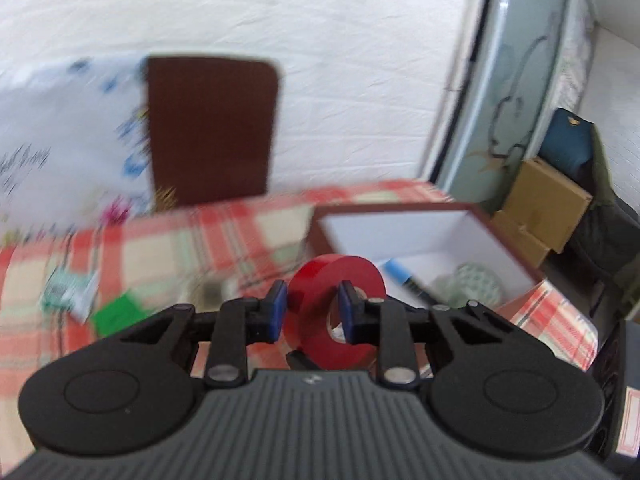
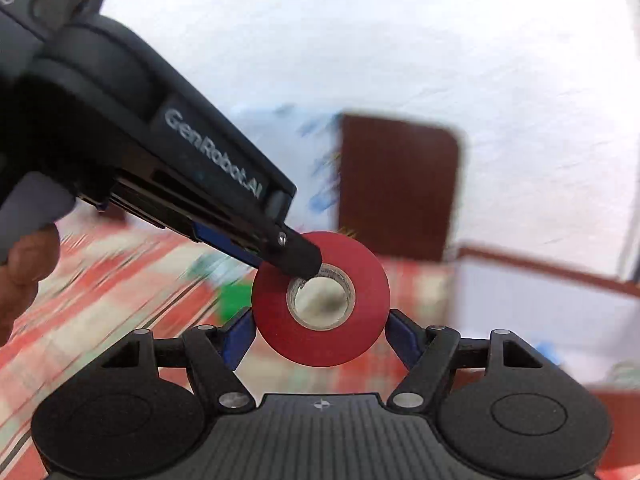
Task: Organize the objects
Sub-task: 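Carry the red tape into the brown box and open the left gripper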
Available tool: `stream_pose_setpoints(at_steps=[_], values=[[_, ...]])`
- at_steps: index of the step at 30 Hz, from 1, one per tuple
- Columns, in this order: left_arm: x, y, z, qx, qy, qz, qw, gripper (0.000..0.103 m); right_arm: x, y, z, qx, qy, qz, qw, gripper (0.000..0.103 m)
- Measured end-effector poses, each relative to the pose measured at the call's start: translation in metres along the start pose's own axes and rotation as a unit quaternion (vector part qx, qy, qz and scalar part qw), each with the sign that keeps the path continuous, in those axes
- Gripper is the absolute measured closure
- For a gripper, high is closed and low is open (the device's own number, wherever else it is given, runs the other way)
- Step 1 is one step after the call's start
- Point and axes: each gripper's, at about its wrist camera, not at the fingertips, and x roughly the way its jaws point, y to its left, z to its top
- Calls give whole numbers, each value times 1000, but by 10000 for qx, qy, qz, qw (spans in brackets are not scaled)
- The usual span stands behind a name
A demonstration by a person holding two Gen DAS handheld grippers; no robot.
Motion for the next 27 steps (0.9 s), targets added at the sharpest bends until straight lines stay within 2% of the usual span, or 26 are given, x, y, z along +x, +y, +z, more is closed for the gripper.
stream_pose_setpoints(at_steps=[4,9,14,17,21,27], values=[[36,-47,17,400,-39,-328,9987,73,-9,-51,9,239,-195,-557,9980,34],[89,-83,21,515,195,-575,9968,73,-11,-106,-2,550,46,-1047,9930,34],[120,-98,18,477,352,-584,9965,73,1,-144,-11,715,259,-1304,9885,34],[124,-101,13,558,398,-353,9970,73,8,-155,-17,758,296,-1450,9861,32],[119,-96,8,573,488,-237,9969,73,6,-156,-20,890,177,-1435,9855,31],[93,-84,6,584,264,-22,9979,69,-1,-146,-20,929,217,-1351,9862,31]])
